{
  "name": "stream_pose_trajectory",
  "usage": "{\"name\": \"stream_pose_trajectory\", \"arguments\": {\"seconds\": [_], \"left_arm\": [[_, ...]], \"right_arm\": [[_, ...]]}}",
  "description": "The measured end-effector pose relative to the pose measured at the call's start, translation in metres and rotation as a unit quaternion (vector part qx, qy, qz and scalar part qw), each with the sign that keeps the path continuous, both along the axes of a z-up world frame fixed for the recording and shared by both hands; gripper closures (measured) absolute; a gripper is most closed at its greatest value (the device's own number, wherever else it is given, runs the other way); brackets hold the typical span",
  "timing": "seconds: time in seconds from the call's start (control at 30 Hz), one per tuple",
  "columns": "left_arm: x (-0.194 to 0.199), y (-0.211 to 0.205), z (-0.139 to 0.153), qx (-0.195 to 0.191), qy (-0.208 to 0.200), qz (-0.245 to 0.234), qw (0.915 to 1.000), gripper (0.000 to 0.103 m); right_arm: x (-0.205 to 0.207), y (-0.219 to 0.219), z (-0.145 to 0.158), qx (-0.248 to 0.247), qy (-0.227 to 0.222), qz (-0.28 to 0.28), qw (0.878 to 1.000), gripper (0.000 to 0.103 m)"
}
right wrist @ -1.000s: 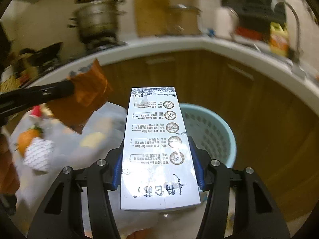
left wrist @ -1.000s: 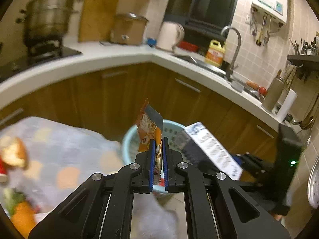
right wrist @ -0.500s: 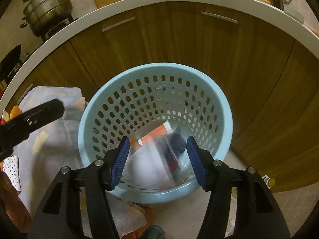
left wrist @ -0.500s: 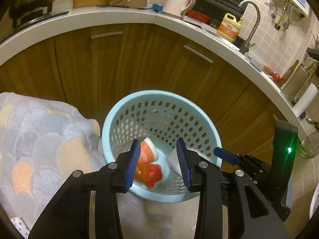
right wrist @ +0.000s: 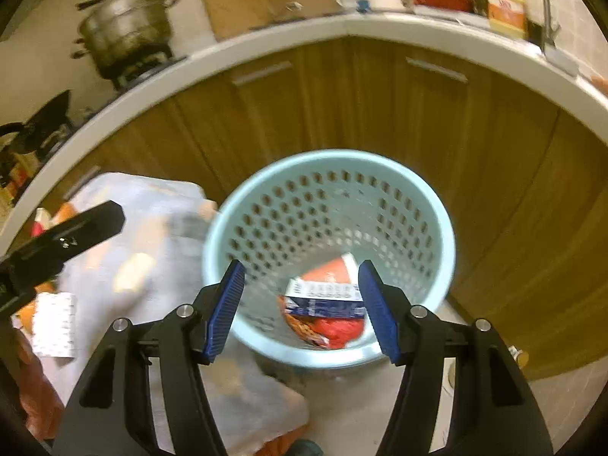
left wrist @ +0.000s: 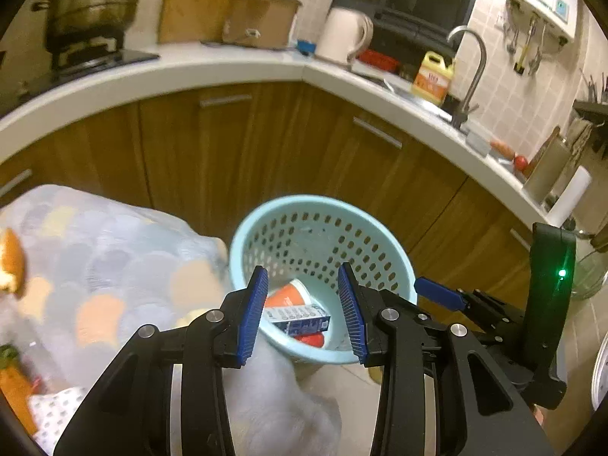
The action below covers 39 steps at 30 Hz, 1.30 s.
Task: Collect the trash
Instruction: 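Carry the white box and snack bag to the blue basket and release both, then grasp the heart-patterned white paper with the right tool while the left tool grasps the orange wrapper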
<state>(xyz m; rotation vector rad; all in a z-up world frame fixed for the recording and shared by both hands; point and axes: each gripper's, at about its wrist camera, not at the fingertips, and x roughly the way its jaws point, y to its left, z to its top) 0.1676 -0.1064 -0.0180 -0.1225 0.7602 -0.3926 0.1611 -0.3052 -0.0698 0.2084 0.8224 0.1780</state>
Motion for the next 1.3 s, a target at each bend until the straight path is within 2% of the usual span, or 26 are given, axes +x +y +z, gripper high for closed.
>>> {"name": "stream_pose_trajectory", "arguments": {"seconds": [0.2, 0.3, 0.53, 0.77, 0.83, 0.9, 1.0, 1.2, 1.3], "left_arm": [[-0.043, 0.046, 0.029, -0.009, -0.039, 0.041, 0.9984, 0.062], [-0.069, 0.073, 0.040, -0.006, -0.054, 0.066, 0.9964, 0.057], [-0.135, 0.147, 0.048, 0.012, -0.071, 0.135, 0.9881, 0.051], [-0.193, 0.217, 0.039, 0.044, -0.069, 0.203, 0.9757, 0.043], [-0.214, 0.238, 0.029, 0.051, -0.060, 0.221, 0.9720, 0.041], [-0.225, 0.252, 0.019, 0.047, -0.050, 0.227, 0.9715, 0.035], [-0.236, 0.269, -0.002, 0.041, -0.022, 0.233, 0.9714, 0.034], [-0.237, 0.283, -0.035, 0.031, 0.031, 0.235, 0.9710, 0.034], [-0.235, 0.281, -0.046, 0.044, 0.049, 0.228, 0.9714, 0.034]], "right_arm": [[-0.029, 0.052, 0.038, 0.005, -0.051, 0.057, 0.997, 0.044], [-0.041, 0.082, 0.046, 0.002, -0.063, 0.086, 0.994, 0.044], [-0.064, 0.164, 0.032, -0.007, -0.053, 0.160, 0.986, 0.044], [-0.081, 0.218, 0.020, 0.006, -0.050, 0.210, 0.976, 0.044], [-0.084, 0.227, 0.020, 0.009, -0.052, 0.218, 0.974, 0.044], [-0.086, 0.234, 0.020, 0.008, -0.056, 0.224, 0.973, 0.044], [-0.088, 0.238, 0.016, 0.004, -0.056, 0.226, 0.973, 0.044], [-0.093, 0.245, 0.013, -0.016, -0.067, 0.231, 0.970, 0.044], [-0.096, 0.249, 0.012, -0.028, -0.070, 0.239, 0.968, 0.044]]}}
